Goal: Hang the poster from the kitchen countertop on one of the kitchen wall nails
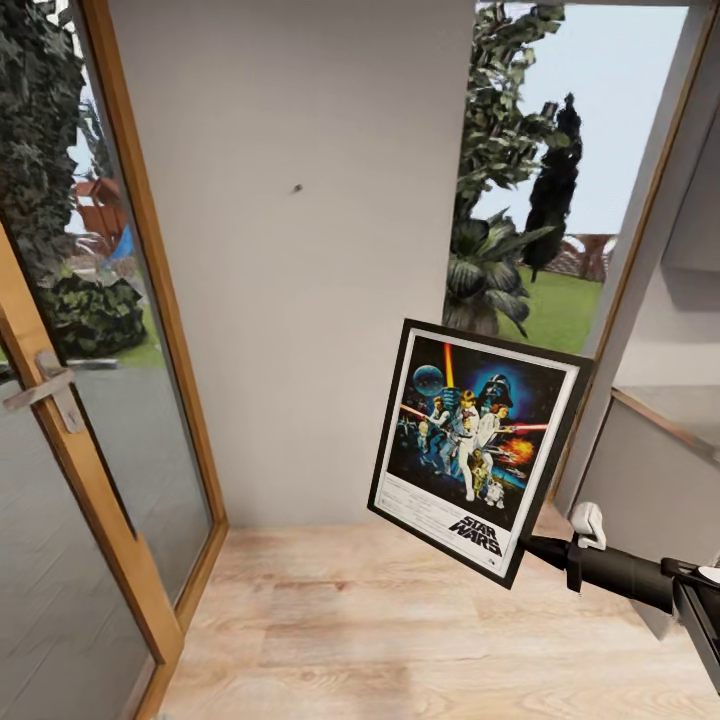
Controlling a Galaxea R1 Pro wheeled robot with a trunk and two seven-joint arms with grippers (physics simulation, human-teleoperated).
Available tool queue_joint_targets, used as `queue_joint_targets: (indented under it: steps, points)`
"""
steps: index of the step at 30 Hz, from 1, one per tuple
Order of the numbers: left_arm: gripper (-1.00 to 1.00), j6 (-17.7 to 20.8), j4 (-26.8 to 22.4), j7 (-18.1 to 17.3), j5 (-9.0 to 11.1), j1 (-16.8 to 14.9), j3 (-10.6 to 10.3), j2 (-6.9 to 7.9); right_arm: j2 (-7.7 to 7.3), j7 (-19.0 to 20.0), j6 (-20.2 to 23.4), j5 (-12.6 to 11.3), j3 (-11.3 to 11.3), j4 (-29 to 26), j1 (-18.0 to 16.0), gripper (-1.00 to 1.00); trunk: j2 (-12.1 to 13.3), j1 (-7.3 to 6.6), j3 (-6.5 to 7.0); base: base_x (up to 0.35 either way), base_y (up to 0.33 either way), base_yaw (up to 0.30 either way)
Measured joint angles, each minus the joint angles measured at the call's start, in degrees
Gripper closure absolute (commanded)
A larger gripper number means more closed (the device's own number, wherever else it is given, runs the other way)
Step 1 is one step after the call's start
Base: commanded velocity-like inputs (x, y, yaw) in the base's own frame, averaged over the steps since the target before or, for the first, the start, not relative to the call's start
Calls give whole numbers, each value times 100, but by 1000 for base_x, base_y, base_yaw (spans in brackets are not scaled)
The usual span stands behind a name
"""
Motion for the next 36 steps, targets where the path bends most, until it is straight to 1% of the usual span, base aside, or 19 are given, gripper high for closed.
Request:
queue_joint_targets:
  steps: [20, 36]
  points:
    - [-100, 0, 0, 0, 0, 0, 0, 0, 9, 0, -7, 0, 0, 0, 0, 100, 0, 0, 0, 335, 1, -1]
    - [-100, -1, 0, 0, 0, 0, 0, 0, 9, 1, -7, -2, 0, -8, 0, 100, 0, 0, 0, 336, 67, 0]
